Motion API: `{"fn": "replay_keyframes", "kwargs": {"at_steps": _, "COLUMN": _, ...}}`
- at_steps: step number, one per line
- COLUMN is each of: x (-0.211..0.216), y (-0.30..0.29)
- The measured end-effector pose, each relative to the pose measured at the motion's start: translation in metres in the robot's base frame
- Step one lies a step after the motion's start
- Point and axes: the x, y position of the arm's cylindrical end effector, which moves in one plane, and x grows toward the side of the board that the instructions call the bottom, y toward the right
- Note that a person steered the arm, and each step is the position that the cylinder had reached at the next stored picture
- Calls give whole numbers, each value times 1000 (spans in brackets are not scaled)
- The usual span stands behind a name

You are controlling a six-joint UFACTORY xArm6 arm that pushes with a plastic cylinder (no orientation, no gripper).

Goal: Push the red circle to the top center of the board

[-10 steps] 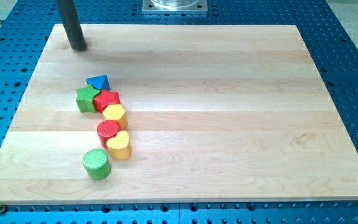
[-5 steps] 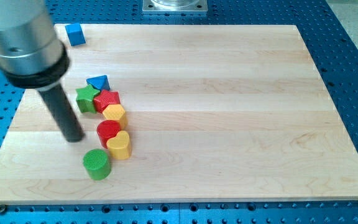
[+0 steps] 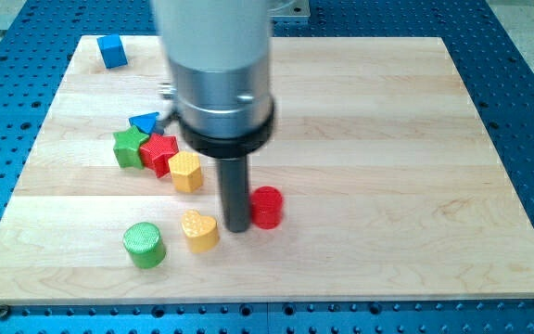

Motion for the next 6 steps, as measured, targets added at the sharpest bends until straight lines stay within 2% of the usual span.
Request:
{"fn": "replay_keyframes", "kwargs": {"at_steps": 1, "x": 1, "y": 52}}
{"fn": "replay_keyframes", "kwargs": {"at_steps": 2, "x": -27, "y": 77}}
{"fn": "replay_keyframes", "kwargs": {"at_steps": 4, "x": -6, "y": 132}}
{"fn": "replay_keyframes", "kwargs": {"at_steps": 5, "x": -58, "y": 142}}
{"fn": "replay_keyframes", "kwargs": {"at_steps": 6, "x": -118, "y": 94}}
